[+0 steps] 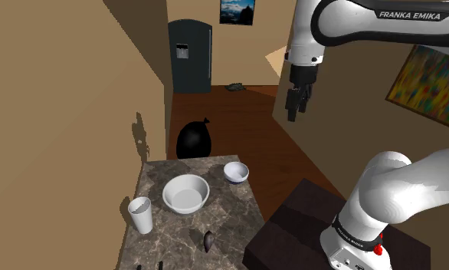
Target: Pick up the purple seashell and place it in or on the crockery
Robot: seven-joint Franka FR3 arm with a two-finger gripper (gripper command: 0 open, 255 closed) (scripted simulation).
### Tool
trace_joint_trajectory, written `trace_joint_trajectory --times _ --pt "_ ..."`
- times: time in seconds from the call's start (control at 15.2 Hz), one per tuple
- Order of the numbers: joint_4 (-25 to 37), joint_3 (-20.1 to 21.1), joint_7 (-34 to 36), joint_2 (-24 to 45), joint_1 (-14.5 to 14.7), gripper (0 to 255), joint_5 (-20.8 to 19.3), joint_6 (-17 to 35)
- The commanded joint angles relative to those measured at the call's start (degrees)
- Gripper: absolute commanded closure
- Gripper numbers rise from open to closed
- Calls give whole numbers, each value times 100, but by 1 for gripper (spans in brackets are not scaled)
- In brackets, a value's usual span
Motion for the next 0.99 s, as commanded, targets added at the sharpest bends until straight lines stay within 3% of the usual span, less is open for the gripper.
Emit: trace_joint_trajectory --times 0.0,0.46,0.92 --pt "0 0 0 0 0 0 0 0" --pt "-1180 298 448 57 139 0 480 1337" --pt "-2014 665 820 612 361 0 1018 2863"
